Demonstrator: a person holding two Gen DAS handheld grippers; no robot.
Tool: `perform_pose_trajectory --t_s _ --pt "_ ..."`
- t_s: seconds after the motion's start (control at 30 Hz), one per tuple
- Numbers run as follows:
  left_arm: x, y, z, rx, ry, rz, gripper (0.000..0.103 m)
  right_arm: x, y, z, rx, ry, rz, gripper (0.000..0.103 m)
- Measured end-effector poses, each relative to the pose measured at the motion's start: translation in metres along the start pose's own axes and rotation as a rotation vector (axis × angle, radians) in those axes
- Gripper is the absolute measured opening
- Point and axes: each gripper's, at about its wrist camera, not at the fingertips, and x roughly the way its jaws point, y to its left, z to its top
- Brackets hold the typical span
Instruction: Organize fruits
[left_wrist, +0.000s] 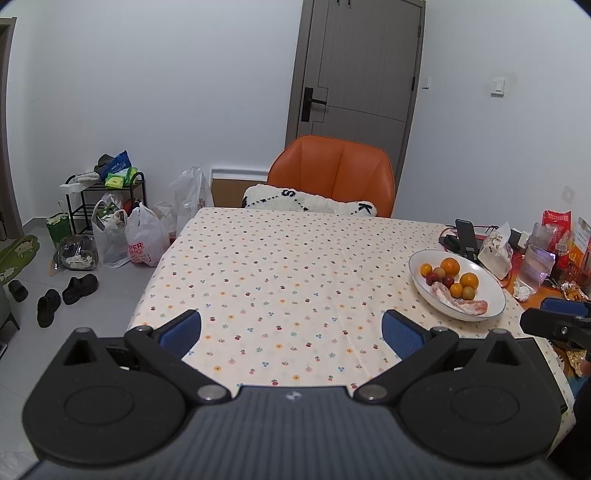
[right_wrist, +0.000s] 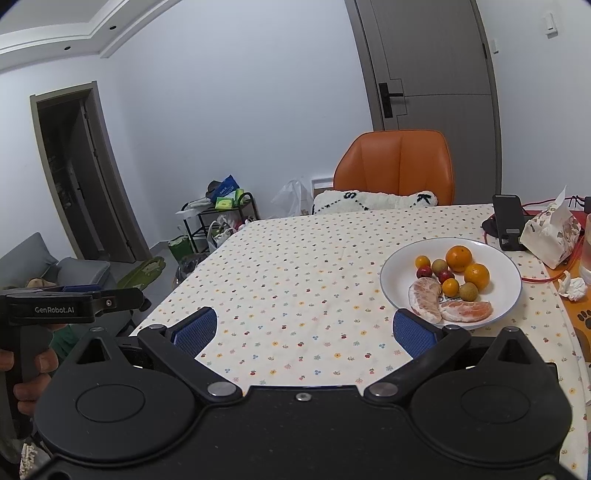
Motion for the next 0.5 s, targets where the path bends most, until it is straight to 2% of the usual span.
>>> perform_pose_trajectory --t_s 0.5 --pt "-0.001 0.0006 -0.0006 0.001 0.001 -0.003 0.103 -0.0002 -0.0004 -0.0004 0.002 0.001 -0.004 0.103"
